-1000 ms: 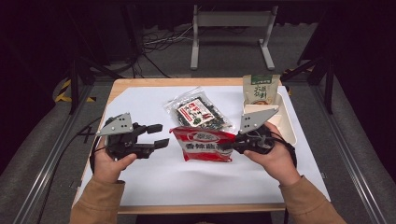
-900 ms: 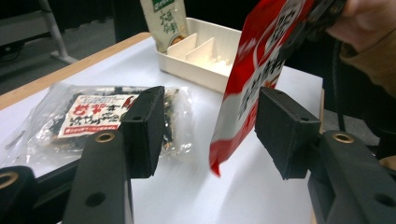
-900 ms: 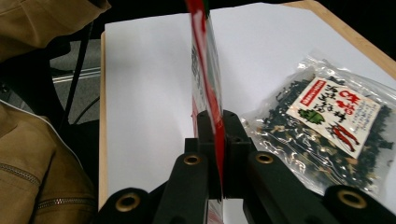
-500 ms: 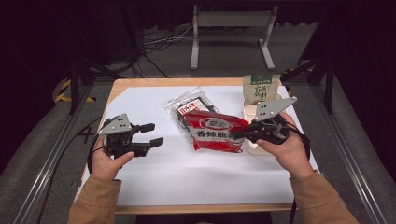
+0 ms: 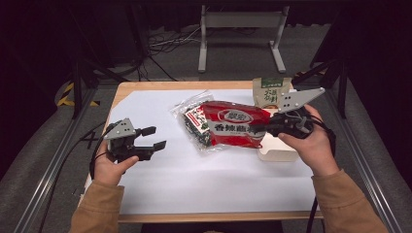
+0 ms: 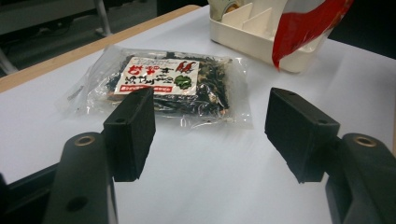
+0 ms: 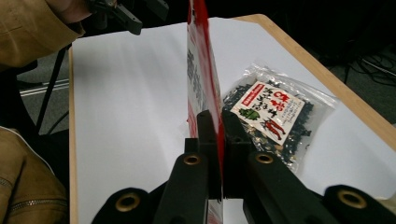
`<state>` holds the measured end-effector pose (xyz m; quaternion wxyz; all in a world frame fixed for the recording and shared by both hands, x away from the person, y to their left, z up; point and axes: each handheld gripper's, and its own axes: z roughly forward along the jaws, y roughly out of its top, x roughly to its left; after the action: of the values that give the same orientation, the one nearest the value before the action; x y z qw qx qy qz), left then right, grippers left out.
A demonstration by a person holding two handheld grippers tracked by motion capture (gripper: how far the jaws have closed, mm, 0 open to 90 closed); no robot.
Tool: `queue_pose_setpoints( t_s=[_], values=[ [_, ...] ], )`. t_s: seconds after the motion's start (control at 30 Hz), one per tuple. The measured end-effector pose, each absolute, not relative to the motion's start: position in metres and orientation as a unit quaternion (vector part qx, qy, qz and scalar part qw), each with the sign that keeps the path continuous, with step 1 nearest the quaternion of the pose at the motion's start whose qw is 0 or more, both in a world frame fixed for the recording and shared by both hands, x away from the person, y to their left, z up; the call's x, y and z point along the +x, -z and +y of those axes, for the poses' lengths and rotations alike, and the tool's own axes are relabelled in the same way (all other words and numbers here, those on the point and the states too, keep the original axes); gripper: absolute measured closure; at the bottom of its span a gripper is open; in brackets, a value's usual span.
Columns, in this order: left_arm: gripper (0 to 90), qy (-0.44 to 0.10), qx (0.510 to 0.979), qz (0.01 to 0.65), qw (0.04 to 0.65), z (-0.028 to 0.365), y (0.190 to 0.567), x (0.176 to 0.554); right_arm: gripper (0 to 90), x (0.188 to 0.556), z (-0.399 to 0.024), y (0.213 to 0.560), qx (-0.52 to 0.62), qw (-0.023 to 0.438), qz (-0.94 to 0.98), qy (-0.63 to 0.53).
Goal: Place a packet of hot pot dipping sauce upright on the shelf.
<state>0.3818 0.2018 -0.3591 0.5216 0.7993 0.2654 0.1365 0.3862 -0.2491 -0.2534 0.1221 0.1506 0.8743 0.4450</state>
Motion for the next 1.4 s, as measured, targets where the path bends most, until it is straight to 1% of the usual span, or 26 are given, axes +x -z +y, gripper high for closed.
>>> queue_pose_setpoints(
  t_s=[0.5,0.73,0.83,0.97,1.03,1.2,1.3,1.33,1.4],
  values=[
    [30.7,-0.138,0.801,0.282,0.509,0.21,0.372,0.39,88.4,0.405,-0.272,0.235,0.169,0.157,0.87,-0.436],
    [28.4,-0.12,0.801,0.288,0.511,0.213,0.376,0.393,88.4,0.411,-0.283,0.229,0.181,0.173,0.865,-0.435],
    [28.1,-0.121,0.801,0.292,0.509,0.214,0.378,0.394,88.4,0.413,-0.288,0.227,0.185,0.18,0.864,-0.433],
    [29.8,-0.127,0.803,0.302,0.498,0.216,0.382,0.396,88.4,0.415,-0.292,0.226,0.188,0.186,0.862,-0.432],
    [32.2,-0.126,0.806,0.307,0.491,0.217,0.386,0.397,88.4,0.417,-0.295,0.226,0.191,0.193,0.861,-0.43],
    [31.8,-0.128,0.808,0.31,0.485,0.217,0.388,0.399,88.4,0.422,-0.304,0.226,0.201,0.202,0.86,-0.424],
    [33.4,-0.118,0.807,0.312,0.487,0.219,0.39,0.399,88.4,0.424,-0.307,0.226,0.203,0.204,0.859,-0.423],
    [35.3,-0.112,0.808,0.313,0.487,0.219,0.39,0.399,88.4,0.426,-0.31,0.226,0.206,0.206,0.859,-0.422],
    [34.9,-0.11,0.809,0.313,0.486,0.219,0.39,0.4,88.4,0.427,-0.313,0.226,0.208,0.208,0.858,-0.42]
  ],
)
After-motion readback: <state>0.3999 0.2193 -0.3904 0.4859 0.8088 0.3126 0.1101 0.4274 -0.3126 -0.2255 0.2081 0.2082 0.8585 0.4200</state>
